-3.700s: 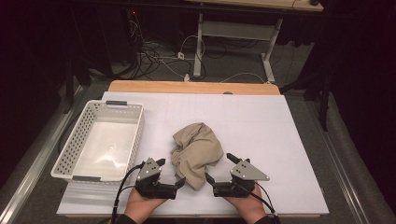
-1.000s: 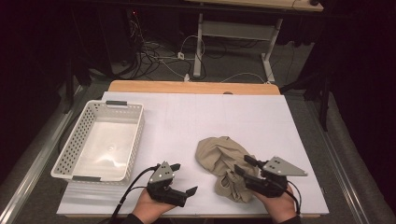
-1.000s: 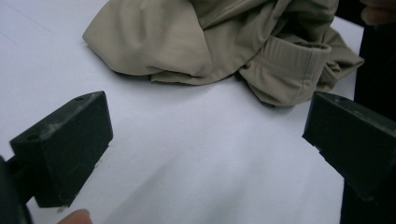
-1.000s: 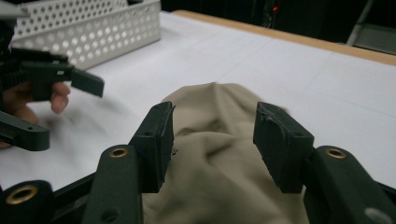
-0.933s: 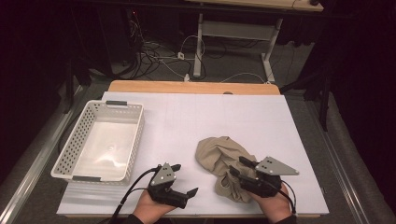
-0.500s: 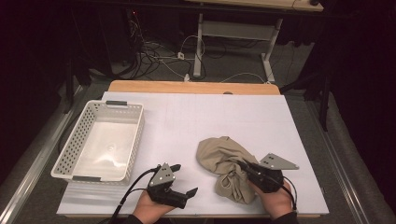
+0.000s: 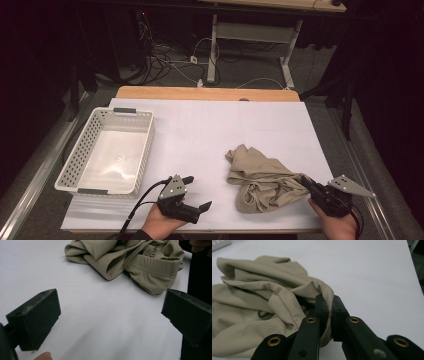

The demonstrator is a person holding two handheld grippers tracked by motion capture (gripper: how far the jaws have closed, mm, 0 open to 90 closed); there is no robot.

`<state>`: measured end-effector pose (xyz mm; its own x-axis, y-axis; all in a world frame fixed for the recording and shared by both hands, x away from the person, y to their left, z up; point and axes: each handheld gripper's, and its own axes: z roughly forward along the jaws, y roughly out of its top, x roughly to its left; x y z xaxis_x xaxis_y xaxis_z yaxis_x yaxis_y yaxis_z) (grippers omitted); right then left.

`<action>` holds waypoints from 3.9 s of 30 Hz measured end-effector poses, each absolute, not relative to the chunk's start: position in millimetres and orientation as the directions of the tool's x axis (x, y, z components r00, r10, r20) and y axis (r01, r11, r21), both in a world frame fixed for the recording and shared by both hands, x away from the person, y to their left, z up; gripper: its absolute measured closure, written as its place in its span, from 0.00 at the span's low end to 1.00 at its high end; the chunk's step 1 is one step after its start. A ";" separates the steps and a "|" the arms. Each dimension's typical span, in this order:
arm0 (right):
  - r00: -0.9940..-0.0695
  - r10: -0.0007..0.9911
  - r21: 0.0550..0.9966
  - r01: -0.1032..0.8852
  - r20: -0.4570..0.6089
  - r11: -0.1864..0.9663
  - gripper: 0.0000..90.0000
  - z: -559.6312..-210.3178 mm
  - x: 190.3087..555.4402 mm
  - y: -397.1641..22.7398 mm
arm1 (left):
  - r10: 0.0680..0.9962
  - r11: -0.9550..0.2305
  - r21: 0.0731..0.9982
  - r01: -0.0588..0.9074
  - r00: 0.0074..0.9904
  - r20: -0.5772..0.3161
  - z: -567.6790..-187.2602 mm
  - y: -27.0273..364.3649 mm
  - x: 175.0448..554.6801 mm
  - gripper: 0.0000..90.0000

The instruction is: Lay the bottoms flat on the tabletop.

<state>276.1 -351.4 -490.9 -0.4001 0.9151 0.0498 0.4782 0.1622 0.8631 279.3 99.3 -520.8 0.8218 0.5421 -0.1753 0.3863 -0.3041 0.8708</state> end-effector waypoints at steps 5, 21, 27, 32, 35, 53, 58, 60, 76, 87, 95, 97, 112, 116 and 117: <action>-0.464 0.883 0.898 0.416 0.072 0.145 0.70 -475.2 273.3 -334.0 | 0.540 -0.311 0.867 0.389 0.823 -0.175 -520.7 99.1 280.1 0.01; -0.653 0.756 0.841 0.391 -0.031 0.372 0.99 -491.6 297.5 -247.4 | 0.542 -0.306 0.871 0.384 0.823 -0.172 -520.9 99.2 279.0 0.01; -0.578 0.815 0.897 0.332 -0.051 0.292 1.00 -470.5 286.6 -280.0 | 0.541 -0.307 0.871 0.384 0.823 -0.172 -520.8 99.2 279.0 0.01; -0.464 0.886 0.910 0.366 -0.002 0.194 1.00 -470.1 278.3 -327.5 | 0.540 -0.306 0.871 0.384 0.823 -0.173 -520.9 99.2 279.1 0.01; -0.380 0.925 0.905 0.396 0.010 0.153 1.00 -474.7 270.2 -360.3 | 0.540 -0.306 0.871 0.385 0.824 -0.174 -520.9 99.2 279.4 0.01; -0.489 0.869 0.908 0.394 0.076 0.142 0.57 -476.6 258.5 -332.1 | 0.537 -0.326 0.862 0.388 0.827 -0.169 -520.8 97.1 280.2 0.01; -0.639 0.767 0.875 0.406 0.064 0.265 0.45 -487.9 263.8 -266.1 | 0.536 -0.326 0.864 0.383 0.828 -0.165 -520.7 97.2 279.4 0.01; -0.654 0.756 0.837 0.417 0.005 0.355 0.52 -495.0 266.7 -249.8 | 0.537 -0.325 0.865 0.384 0.827 -0.166 -520.8 97.3 279.3 0.01; -0.397 0.917 0.885 0.440 0.039 0.153 0.96 -486.6 263.4 -360.2 | 0.539 -0.322 0.866 0.383 0.826 -0.165 -520.8 97.5 279.1 0.01; -0.226 0.970 0.882 0.470 0.089 0.028 0.75 -495.8 253.3 -417.8 | 0.543 -0.332 0.861 0.386 0.824 -0.160 -520.6 96.1 279.5 0.01; -0.370 0.927 0.895 0.430 0.056 0.117 0.63 -484.9 257.6 -368.9 | 0.430 -0.356 0.842 0.406 0.871 -0.238 -513.8 52.0 269.0 0.30; -0.378 0.924 0.894 0.430 0.051 0.126 0.63 -484.9 258.3 -365.3 | 0.390 -0.398 0.842 0.364 0.898 -0.205 -509.9 28.6 265.1 0.31; -0.465 0.885 0.884 0.427 0.036 0.188 0.64 -486.5 259.8 -341.9 | 0.473 -0.443 0.802 0.400 0.865 -0.170 -505.4 35.6 266.3 0.84; -0.484 0.874 0.885 0.425 0.043 0.191 0.64 -486.1 260.6 -334.7 | 0.559 -0.402 0.805 0.436 0.813 -0.162 -504.4 79.3 263.2 0.84; -0.489 0.871 0.884 0.425 0.043 0.195 0.64 -485.9 260.8 -332.2 | 0.584 -0.384 0.805 0.452 0.794 -0.167 -504.6 89.7 264.3 0.84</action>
